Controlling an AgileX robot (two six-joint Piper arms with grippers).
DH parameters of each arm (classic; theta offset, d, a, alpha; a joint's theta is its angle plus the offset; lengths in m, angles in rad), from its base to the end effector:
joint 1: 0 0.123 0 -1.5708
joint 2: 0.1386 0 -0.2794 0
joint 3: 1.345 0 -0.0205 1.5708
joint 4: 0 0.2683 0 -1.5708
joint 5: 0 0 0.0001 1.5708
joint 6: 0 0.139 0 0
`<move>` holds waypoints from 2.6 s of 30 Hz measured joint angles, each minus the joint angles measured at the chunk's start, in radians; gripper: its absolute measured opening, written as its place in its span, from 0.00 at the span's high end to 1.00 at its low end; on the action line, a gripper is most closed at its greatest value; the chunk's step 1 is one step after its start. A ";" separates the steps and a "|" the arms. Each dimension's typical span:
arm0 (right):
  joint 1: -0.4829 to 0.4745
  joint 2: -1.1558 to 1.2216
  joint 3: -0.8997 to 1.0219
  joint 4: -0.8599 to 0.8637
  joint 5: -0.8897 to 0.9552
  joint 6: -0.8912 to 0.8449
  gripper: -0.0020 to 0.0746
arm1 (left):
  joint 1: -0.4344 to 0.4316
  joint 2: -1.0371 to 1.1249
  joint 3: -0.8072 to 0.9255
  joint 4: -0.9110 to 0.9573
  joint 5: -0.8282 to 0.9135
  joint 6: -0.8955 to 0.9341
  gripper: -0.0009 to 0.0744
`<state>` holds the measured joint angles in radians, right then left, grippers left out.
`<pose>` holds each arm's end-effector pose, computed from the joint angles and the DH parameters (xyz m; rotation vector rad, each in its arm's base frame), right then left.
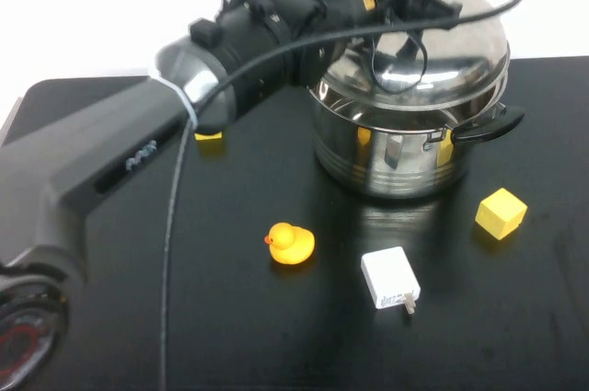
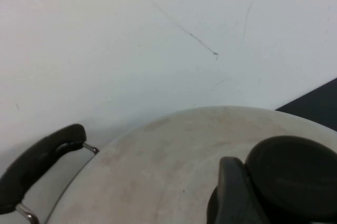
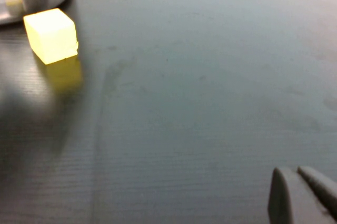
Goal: Cover the pot
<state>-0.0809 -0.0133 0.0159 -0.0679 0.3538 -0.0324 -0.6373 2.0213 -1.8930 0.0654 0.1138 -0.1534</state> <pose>0.1217 -0.0132 0.1641 0.0025 1.8416 -0.1456 0.4519 -0.3333 0.3433 0.4701 1.6903 -0.5271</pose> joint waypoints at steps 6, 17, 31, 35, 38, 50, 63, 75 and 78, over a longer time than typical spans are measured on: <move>0.000 0.000 0.000 0.000 0.000 0.000 0.98 | 0.000 0.038 0.006 0.013 -0.054 0.000 0.54; 0.000 0.000 0.000 0.000 0.000 0.000 0.98 | 0.000 0.064 0.006 0.032 -0.038 -0.002 0.54; 0.000 0.000 0.000 0.000 0.000 0.000 0.98 | 0.000 0.077 0.062 0.035 -0.173 -0.006 0.54; 0.000 0.000 0.000 0.000 0.000 0.000 0.98 | 0.005 0.075 0.130 0.033 -0.265 -0.008 0.54; 0.000 0.000 0.000 0.000 0.000 0.000 0.98 | 0.005 0.069 0.163 0.033 -0.314 -0.010 0.54; 0.000 0.000 0.000 0.000 0.000 0.000 0.98 | 0.005 0.056 0.173 0.036 -0.294 -0.055 0.54; 0.000 0.000 0.000 0.000 0.000 0.000 0.98 | 0.005 -0.038 0.189 0.037 -0.262 0.018 0.29; 0.000 0.000 0.000 0.000 0.000 0.000 0.98 | 0.005 -0.405 0.189 0.037 -0.064 0.335 0.60; 0.000 0.000 0.000 0.000 0.000 0.000 0.98 | 0.005 -0.520 0.189 0.051 0.076 0.360 0.87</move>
<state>-0.0809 -0.0133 0.0159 -0.0679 0.3538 -0.0324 -0.6327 1.5017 -1.7045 0.1168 0.1900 0.2063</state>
